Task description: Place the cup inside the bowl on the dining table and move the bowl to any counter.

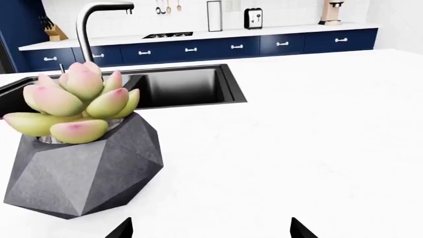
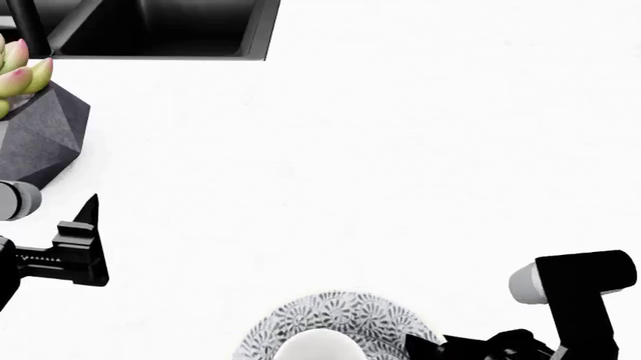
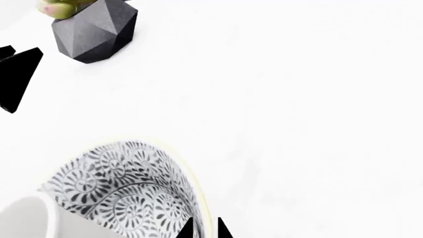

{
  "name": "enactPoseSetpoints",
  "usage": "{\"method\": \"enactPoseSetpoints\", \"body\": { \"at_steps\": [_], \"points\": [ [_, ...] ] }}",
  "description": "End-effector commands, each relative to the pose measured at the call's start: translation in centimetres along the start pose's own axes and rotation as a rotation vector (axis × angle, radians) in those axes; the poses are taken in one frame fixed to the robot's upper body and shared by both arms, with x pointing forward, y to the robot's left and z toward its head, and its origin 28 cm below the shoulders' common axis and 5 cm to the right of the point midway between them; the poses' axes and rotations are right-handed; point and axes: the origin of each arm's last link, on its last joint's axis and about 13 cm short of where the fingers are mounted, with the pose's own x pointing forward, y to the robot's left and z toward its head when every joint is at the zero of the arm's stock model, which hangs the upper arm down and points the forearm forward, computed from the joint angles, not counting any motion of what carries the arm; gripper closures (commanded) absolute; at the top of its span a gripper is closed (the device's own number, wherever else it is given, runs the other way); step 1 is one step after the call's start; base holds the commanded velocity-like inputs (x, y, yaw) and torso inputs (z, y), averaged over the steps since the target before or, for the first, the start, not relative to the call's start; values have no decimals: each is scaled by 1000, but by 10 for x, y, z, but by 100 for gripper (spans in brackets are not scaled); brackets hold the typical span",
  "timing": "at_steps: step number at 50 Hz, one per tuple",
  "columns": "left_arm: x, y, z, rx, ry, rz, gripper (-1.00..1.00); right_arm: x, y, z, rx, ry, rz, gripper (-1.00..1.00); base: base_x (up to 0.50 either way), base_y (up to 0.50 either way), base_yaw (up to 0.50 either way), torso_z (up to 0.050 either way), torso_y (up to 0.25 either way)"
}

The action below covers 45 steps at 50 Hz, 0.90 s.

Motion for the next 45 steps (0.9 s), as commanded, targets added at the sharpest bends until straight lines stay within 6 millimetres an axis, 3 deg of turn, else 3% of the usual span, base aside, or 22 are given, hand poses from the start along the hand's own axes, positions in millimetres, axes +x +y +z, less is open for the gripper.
{"method": "enactPoseSetpoints", "body": {
  "at_steps": [1,12,32,45],
  "points": [
    [0,1,0,0,1,1,-100,-5,0,9,2,-69,-25,100,0,0,0,0,0],
    [1,1,-2,-6,0,3,-100,-19,-3,17,63,-166,-76,100,0,0,0,0,0],
    [-4,0,1,6,-9,14,-100,-30,-9,4,70,-177,-138,100,-4,0,0,0,0],
    [-6,2,1,5,-9,15,-100,-30,-12,2,75,-172,-159,100,-236,0,0,0,0]
  ]
}}
